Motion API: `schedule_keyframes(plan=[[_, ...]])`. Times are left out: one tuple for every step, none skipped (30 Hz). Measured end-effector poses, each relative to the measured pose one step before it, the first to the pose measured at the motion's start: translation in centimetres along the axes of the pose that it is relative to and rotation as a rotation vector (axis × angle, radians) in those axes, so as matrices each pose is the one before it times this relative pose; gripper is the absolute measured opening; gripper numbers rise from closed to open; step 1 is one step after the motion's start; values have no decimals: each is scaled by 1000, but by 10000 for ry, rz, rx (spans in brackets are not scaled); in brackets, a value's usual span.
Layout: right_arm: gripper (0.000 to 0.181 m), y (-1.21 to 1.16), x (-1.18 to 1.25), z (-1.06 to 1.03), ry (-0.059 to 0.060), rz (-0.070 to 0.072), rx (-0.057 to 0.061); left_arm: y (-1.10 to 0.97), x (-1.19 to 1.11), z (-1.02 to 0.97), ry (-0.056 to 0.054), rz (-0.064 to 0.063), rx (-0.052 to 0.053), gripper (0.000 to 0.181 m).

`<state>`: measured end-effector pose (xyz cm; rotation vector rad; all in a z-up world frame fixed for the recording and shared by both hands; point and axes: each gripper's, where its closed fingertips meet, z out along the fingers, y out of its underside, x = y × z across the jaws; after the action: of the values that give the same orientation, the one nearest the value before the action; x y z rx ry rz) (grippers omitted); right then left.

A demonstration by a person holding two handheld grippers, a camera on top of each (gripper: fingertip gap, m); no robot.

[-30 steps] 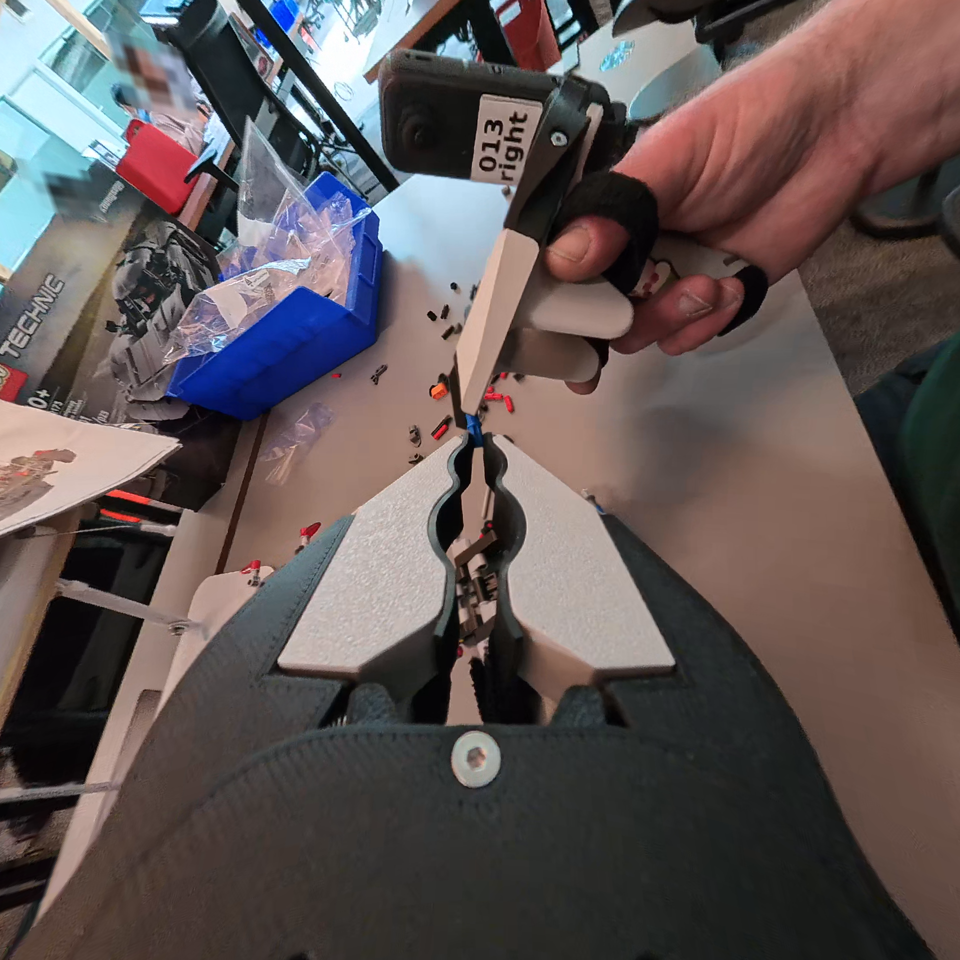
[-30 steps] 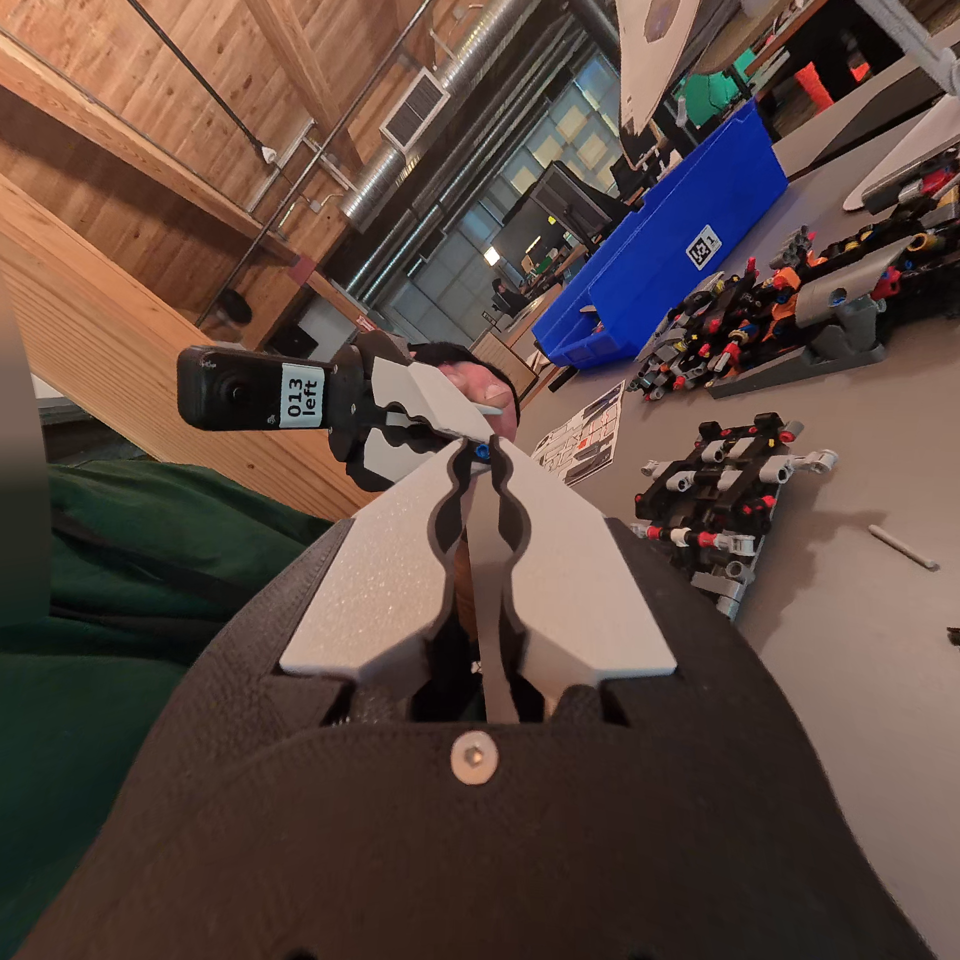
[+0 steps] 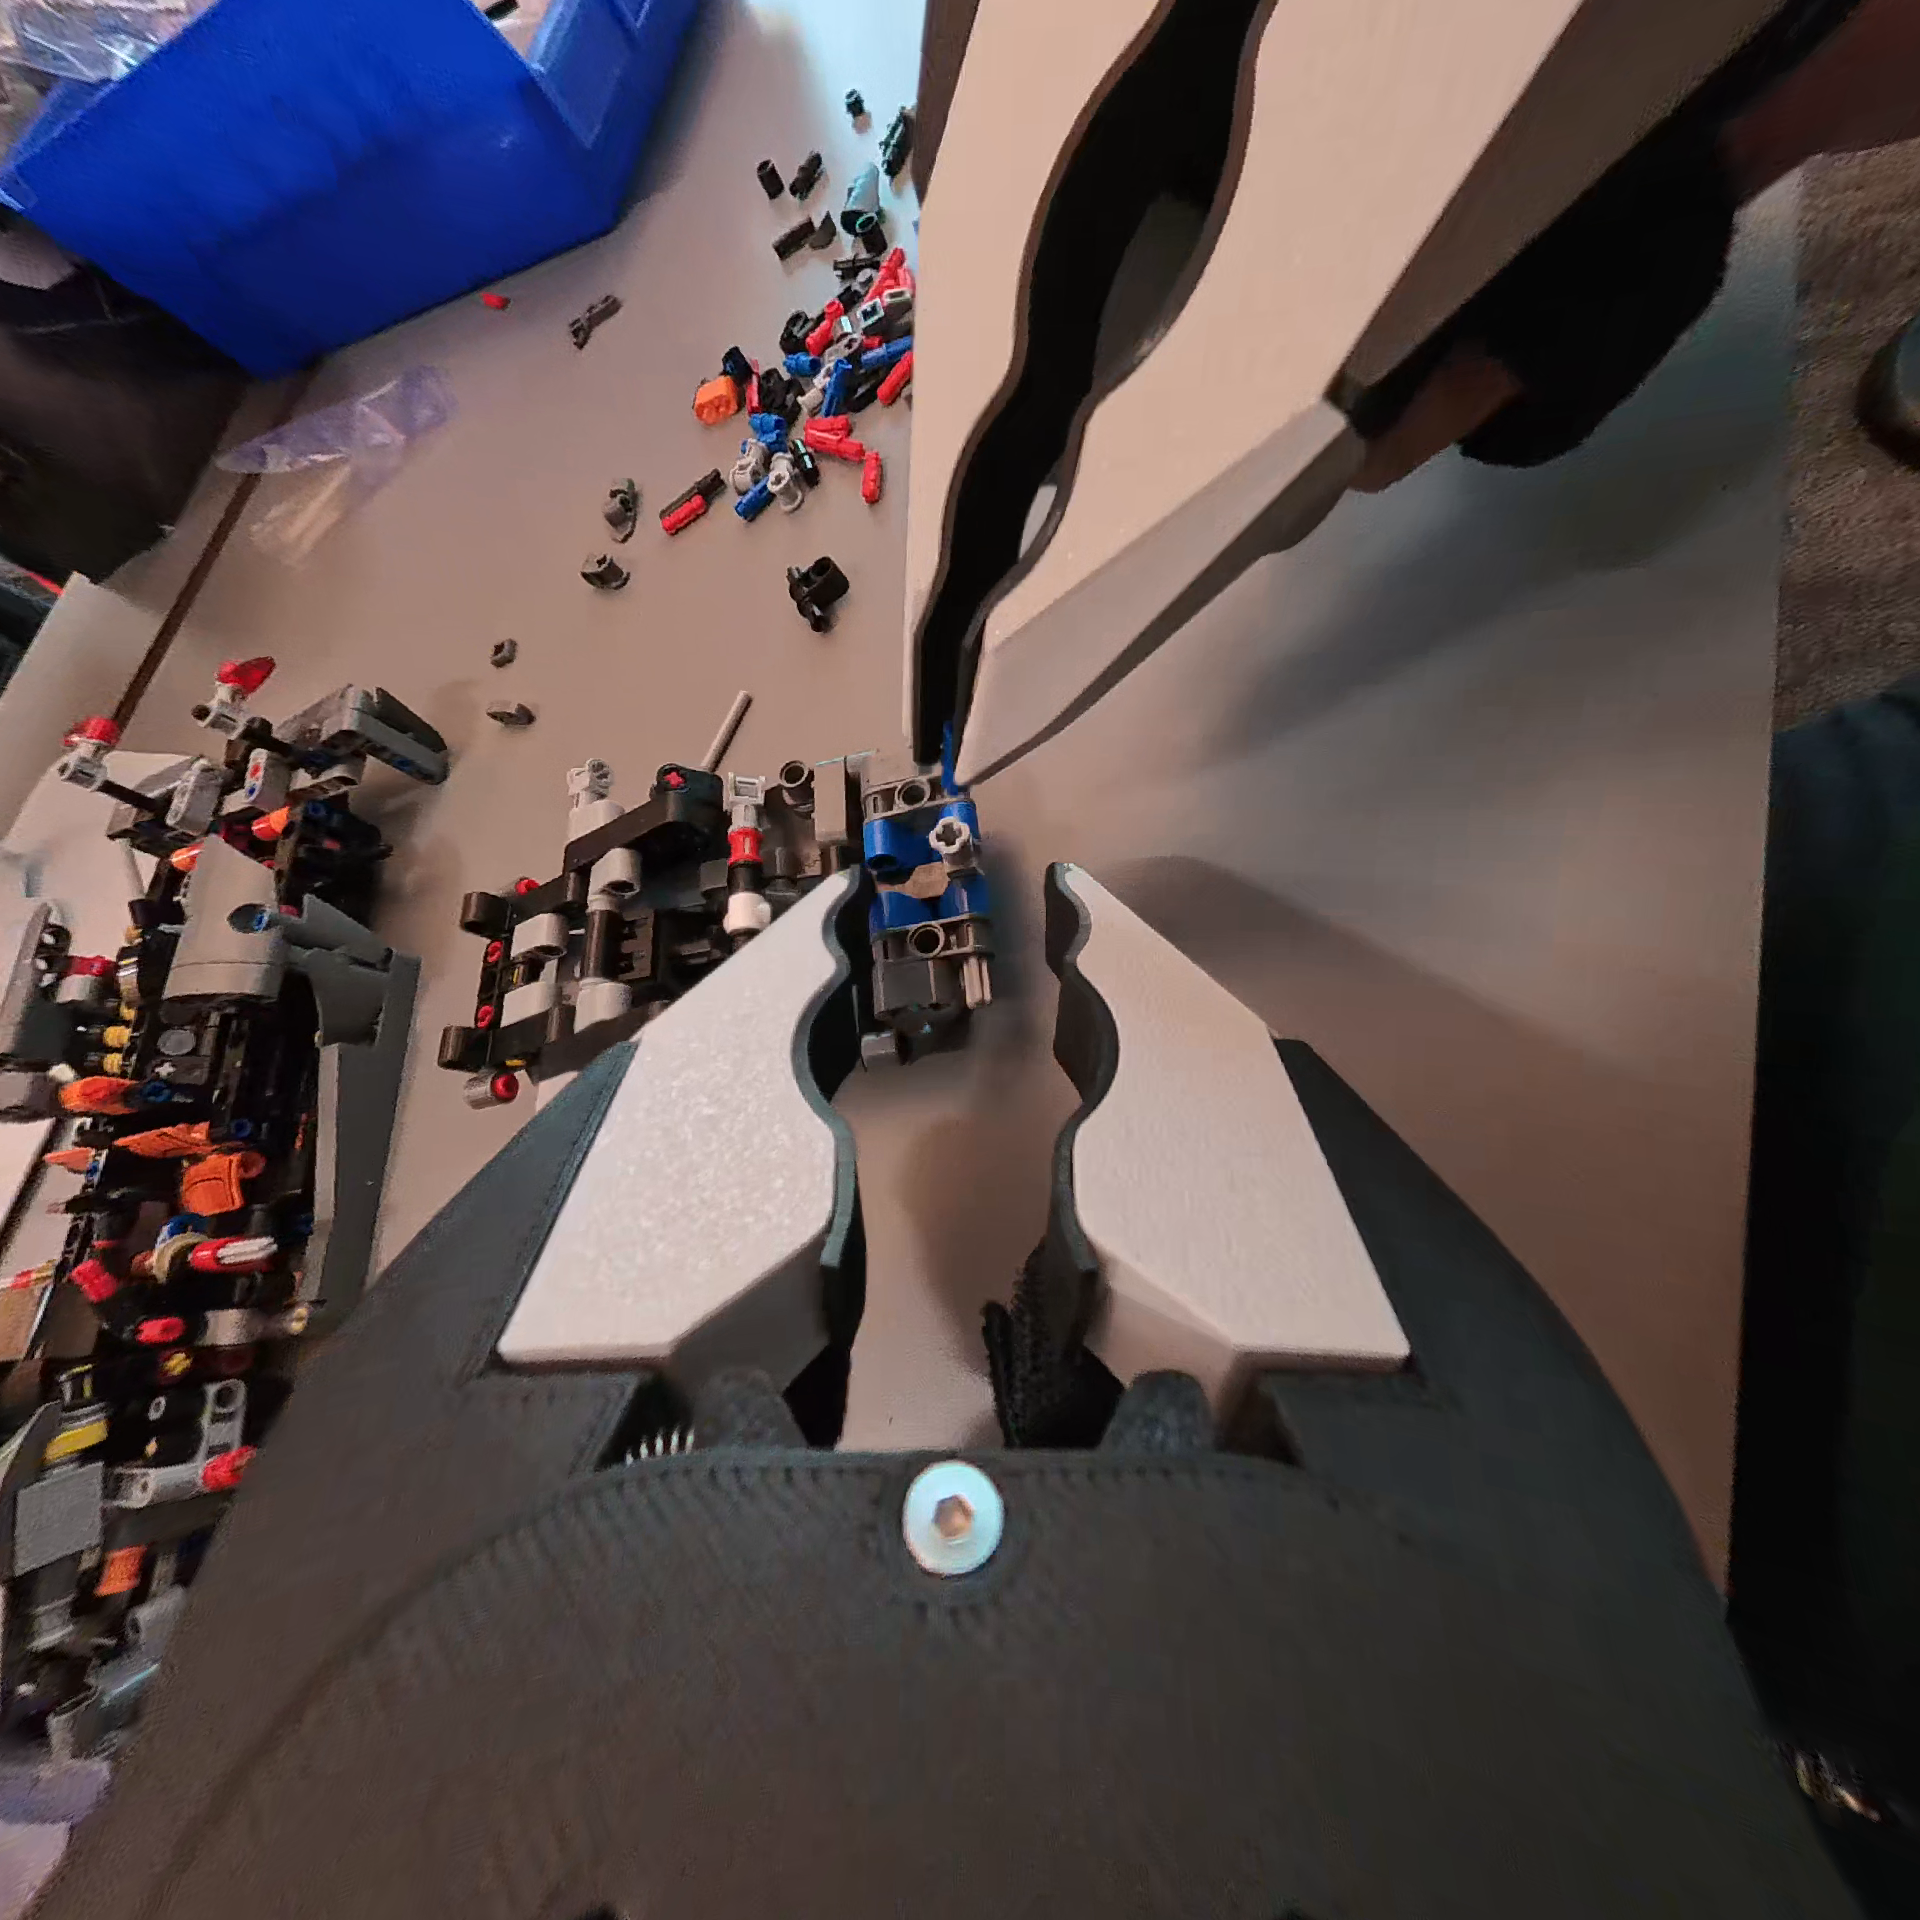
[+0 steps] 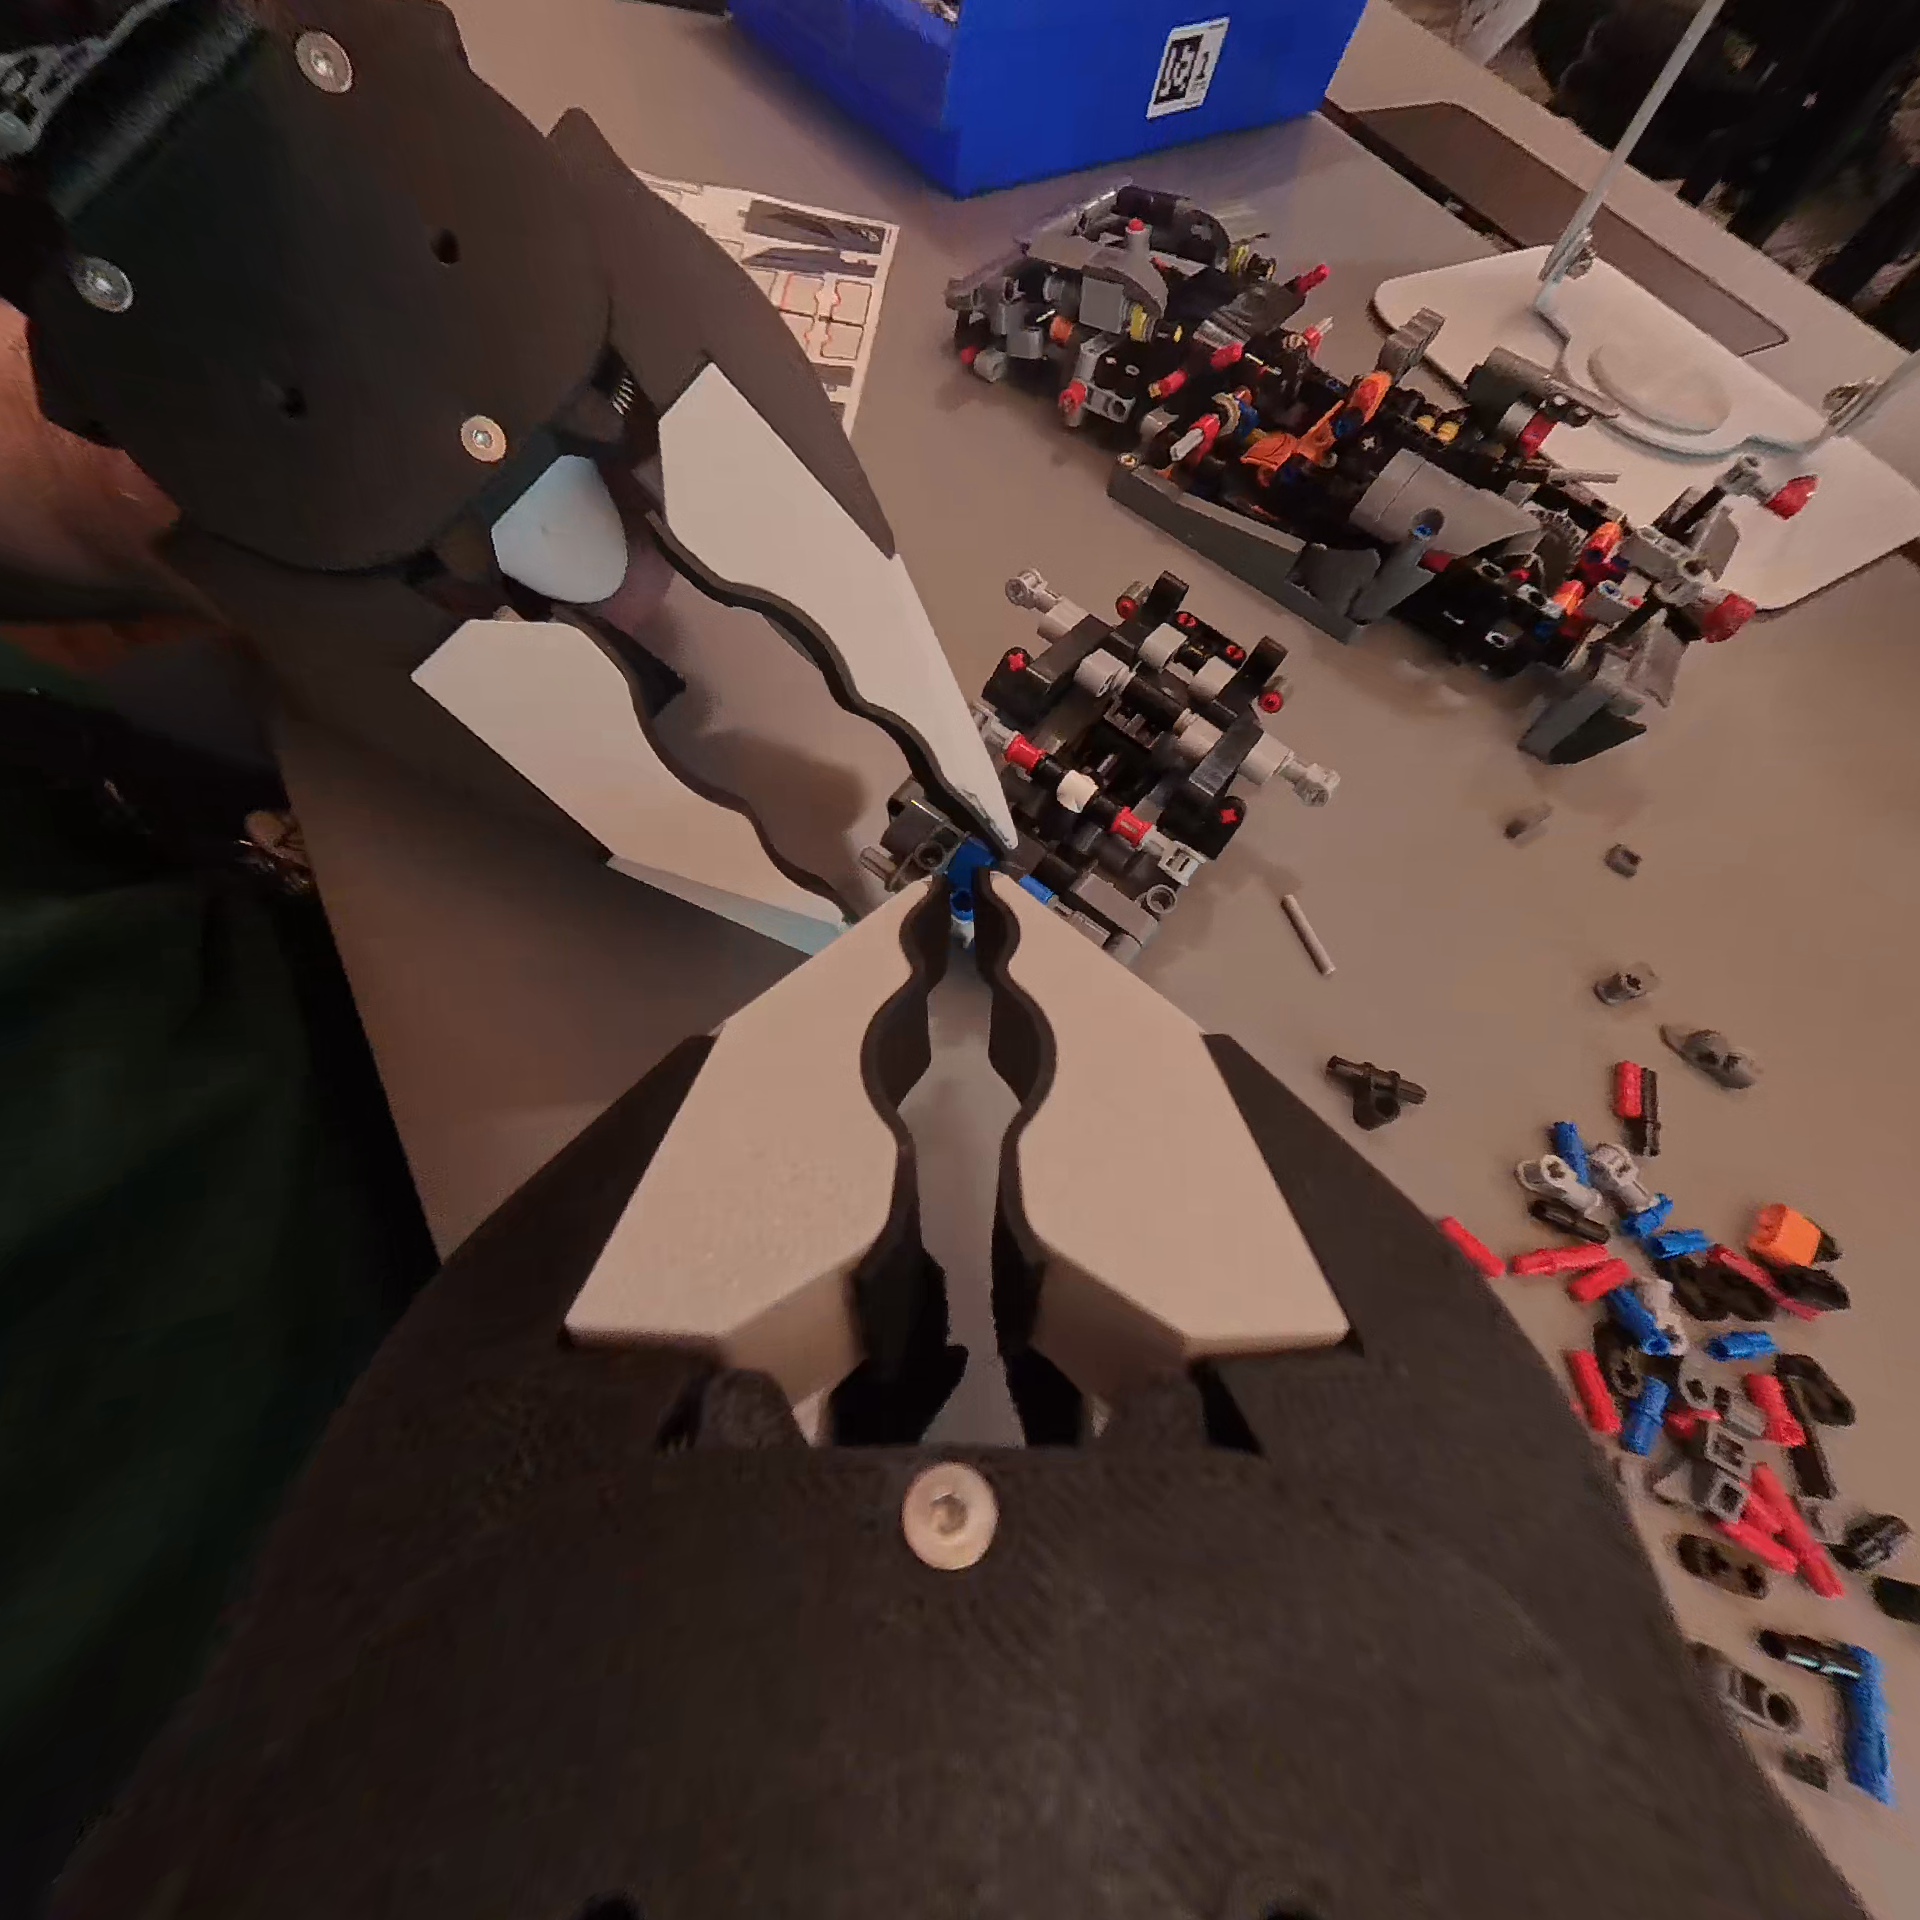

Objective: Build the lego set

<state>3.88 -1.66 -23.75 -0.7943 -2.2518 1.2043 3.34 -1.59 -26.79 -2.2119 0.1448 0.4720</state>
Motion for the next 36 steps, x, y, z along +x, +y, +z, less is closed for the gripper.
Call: schedule_keyframes(plan=[[2,-23,17,86,127,-173,21,126,-36,151,-57,23,-133,33],[2,-59,-66,100,59,-139,39,185,-27,138,-2,-19,-150,35],[2,-60,-94,101,15,-96,36,119,-127,123,-38,-89,-93,37],[2,-36,-84,105,-14,-38,27,54,-64,59,-1,-54,-27,37],[2,84,-20,118,3,-2,-41,53,-6,51,31,-32,-36,36],[2,195,47,147,30,-17,-97,22,-33,41,0,-5,-12,34],[2,204,54,121,28,-24,-91,-6,-41,12,-29,21,3,31],[2,170,0,111,-25,2,-79,10,-33,34,-24,1,-15,30],[2,63,-8,83,-38,30,-17,-16,-74,19,-34,8,-5,28],[2,-17,30,33,-47,74,27,0,-93,21,-39,3,2,26],[2,-3,46,-2,-54,114,33,-21,-96,26,-24,-12,12,24],[2,2,67,-12,-40,102,29,-22,-22,10,24,-14,25,23],[2,15,44,-16,-35,83,20,-14,-10,37,15,-19,9,23],[2,11,48,-14,-20,82,7,-26,0,29,-2,14,-7,23],[2,25,1,-4,-24,93,-21,-30,45,42,1,53,-9,22],[2,25,30,-22,-23,99,-42,-19,3,27,-19,55,-15,22],[2,36,23,-29,-33,88,-51,-17,-1,30,21,7,8,22],[2,27,4,-6,-78,107,-53,-21,-8,20,53,-35,8,22],[2,22,17,-4,-112,95,-85,-8,-22,22,51,-27,9,22],[2,21,29,-1,-153,15,-128,-15,-18,35,30,-11,8,22],[2,37,27,-8,-222,-1,-168,-4,-12,27,18,16,-6,22],[2,20,78,-21,-221,-14,-187,-37,5,21,22,21,14,22],[2,15,3,13,-238,-87,-169,-10,-1,18,17,11,6,22],[2,57,-67,5,-324,-109,-192,4,-1,12,5,31,-9,22],[2,116,-19,-14,-343,-90,-226,7,8,-2,12,16,10,22],[2,58,12,-27,-294,-135,-188,-16,7,-3,22,-17,12,21],[2,-11,7,30,-211,-246,-135,1,4,8,19,6,3,21],[2,-38,-23,57,-181,-224,-151,6,1,-3,17,19,2,21],[2,-23,2,49,-178,-144,-187,4,-4,1,25,-17,10,21],[2,-13,24,54,-151,-155,-182,1,-4,0,22,-41,4,21],[2,-36,3,52,-124,-176,-157,3,-9,-3,15,-3,3,21],[2,-17,-11,78,-111,-135,-149,14,-1,-5,25,-22,3,21],[2,80,-22,125,-99,-102,-185,-14,-7,3,26,-29,19,21],[2,-12,-29,81,-61,-140,-119,4,-1,-2,28,-33,2,21],[2,-20,0,19,-43,-124,-75,8,2,-4,28,-37,-1,21],[2,18,24,-5,-41,-66,-42,-2,-19,8,23,-45,9,21]])
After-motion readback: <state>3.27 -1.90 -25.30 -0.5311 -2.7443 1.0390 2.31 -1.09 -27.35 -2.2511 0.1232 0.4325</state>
